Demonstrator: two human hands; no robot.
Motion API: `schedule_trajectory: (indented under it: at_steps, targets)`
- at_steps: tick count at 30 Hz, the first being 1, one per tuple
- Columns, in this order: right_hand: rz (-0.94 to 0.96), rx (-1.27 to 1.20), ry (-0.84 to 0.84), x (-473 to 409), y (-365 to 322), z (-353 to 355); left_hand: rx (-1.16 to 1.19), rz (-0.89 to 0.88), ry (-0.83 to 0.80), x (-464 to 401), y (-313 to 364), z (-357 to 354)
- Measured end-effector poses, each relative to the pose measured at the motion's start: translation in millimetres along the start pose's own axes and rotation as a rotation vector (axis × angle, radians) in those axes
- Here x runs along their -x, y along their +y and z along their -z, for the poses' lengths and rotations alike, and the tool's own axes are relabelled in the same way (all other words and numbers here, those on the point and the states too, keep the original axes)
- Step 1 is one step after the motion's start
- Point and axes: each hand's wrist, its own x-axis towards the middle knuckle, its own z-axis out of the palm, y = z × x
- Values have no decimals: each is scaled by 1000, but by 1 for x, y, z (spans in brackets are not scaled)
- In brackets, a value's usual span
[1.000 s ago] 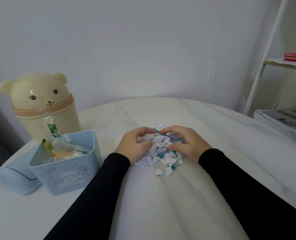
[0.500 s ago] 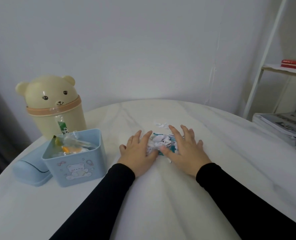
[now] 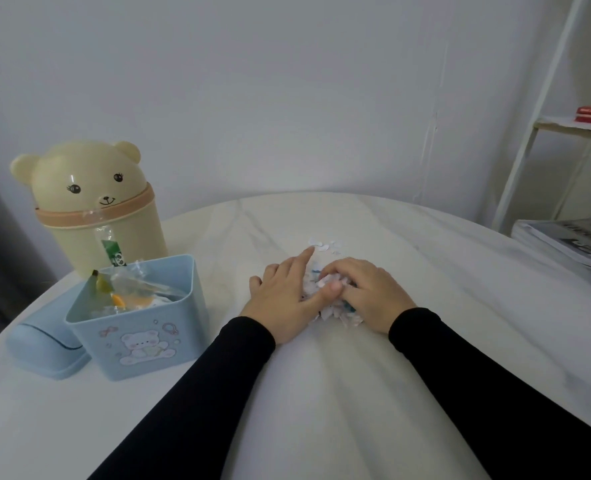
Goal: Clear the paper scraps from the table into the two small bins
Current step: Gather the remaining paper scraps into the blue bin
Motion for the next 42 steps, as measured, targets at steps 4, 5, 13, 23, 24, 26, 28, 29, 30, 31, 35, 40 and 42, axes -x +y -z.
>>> schedule_trajectory:
  at_steps: [4,5,13,23,24,26,28,29,30,31,35,40,42]
  targets:
    - [-12,127,225,0,2,-1,-58,-8,-23,2,0,-1]
    - [-1,169,268,0,1,-1,-91,-6,-22,2,-1,-2]
    - [-40,174,297,1,3,-1,-96,-52,79,0,0,0]
    - [-166,403,-15,3,2,-8,-198,-21,7,3,4,-6]
    - [-154,409,26,3,1,-8,-207,-27,23,3,4,-7]
    - [-133,423,97,3,-1,-8,-177,-46,83,0,3,-8]
    - [-133,390,130,2,-3,-9,-153,-65,146,0,5,-9]
    - [-137,365,136,2,-4,-9,-162,-72,164,0,6,-10]
    - [-143,351,138,2,-5,-8,-185,-81,174,1,8,-10]
    - [-146,352,143,2,-7,-8,-215,-91,182,1,9,-10]
    - [-189,327,204,3,-10,-4,-286,-72,238,-2,11,-6]
    - [-264,57,323,5,-10,-3,-156,4,273,-4,7,1]
    - [-265,-7,368,7,-12,-3,-91,12,320,-2,8,2]
